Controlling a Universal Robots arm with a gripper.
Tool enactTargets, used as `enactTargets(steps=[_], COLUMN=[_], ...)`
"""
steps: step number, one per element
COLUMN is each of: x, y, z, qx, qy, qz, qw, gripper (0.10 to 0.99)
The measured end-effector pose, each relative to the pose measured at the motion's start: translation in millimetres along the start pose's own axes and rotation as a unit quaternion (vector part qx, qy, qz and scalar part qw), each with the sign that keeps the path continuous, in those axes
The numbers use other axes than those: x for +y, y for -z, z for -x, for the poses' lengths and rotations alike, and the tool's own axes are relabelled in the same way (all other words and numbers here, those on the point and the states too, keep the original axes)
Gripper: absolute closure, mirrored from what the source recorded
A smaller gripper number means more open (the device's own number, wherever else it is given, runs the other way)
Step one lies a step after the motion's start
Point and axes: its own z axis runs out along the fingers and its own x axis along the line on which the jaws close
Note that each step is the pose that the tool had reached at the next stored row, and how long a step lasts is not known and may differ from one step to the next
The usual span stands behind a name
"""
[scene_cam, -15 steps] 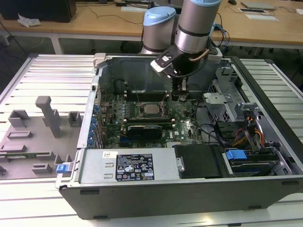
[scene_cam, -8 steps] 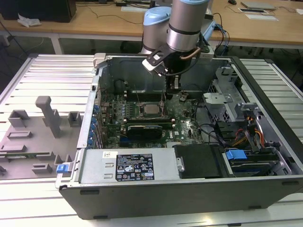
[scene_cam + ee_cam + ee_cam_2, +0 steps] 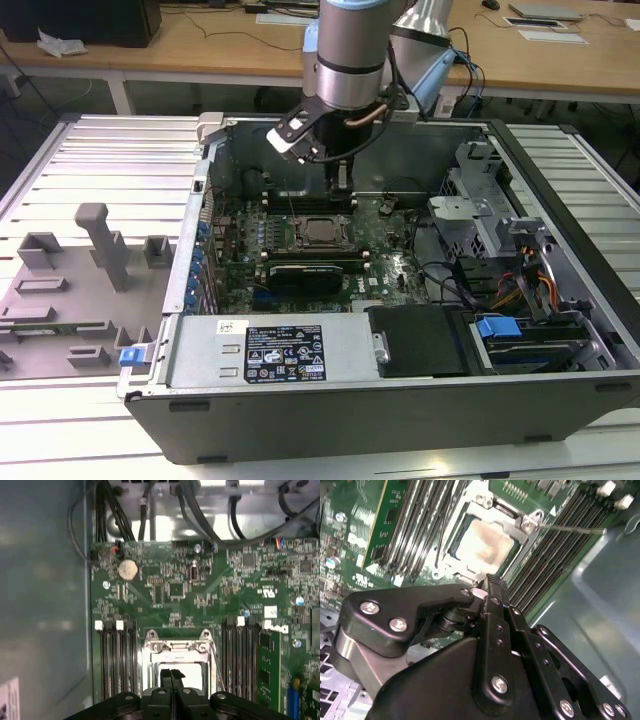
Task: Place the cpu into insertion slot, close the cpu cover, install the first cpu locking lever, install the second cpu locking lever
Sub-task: 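Close the cpu cover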
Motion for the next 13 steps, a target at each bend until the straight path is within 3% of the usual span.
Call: enactTargets(steps=[3,8,11,13], x=[-6.7,-6.8,-6.8,-6.8], y=[-6.6,-7.0,-7.0,-7.0], z=[3.7,3.8,3.8,3.8], qx=[0.0001,0.0,0.0001,0.0002], qy=[0.0,0.01,0.043,0.077], qz=[0.0,-0.0003,-0.0012,-0.0021], qw=[1.0,1.0,0.9991,0.997], gripper=[0.98,0.98,0.98,0.98])
